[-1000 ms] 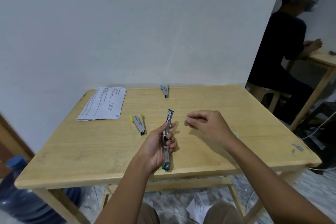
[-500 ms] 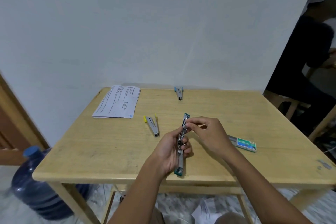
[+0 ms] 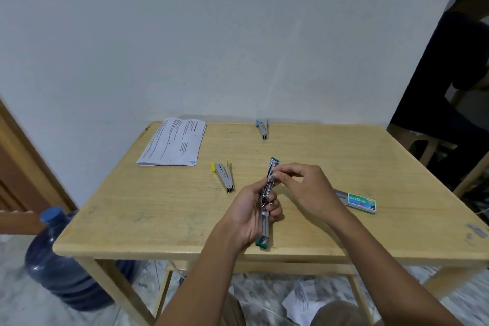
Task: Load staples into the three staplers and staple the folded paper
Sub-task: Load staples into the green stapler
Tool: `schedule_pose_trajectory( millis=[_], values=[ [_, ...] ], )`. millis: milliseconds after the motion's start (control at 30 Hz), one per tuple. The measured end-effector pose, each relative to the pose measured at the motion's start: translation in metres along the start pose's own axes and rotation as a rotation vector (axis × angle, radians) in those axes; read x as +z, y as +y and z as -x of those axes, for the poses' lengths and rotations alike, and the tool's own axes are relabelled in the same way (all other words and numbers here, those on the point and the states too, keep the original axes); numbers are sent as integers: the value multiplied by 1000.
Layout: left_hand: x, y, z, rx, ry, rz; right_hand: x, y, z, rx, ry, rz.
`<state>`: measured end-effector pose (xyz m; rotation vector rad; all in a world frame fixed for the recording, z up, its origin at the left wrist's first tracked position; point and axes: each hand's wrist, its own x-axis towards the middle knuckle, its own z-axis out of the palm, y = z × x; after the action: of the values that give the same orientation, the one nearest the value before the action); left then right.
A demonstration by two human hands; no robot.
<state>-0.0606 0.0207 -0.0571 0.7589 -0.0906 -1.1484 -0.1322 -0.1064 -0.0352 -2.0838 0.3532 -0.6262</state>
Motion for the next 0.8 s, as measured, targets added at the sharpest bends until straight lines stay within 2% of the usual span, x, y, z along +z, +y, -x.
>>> schedule_pose_trajectory(
  millis=[100,233,467,800],
  values=[
    [0,0,0,4,-1,7,1,-1,0,-6,-4,68],
    [-2,0,-1,1,1,7,-3,-4,0,18,33,-20],
    [-2,0,-1,-1,-10,1,2,4,1,1,15,65],
    [-5,0,-4,0,-8,-4,3,2,2,21,55,-111]
  ],
)
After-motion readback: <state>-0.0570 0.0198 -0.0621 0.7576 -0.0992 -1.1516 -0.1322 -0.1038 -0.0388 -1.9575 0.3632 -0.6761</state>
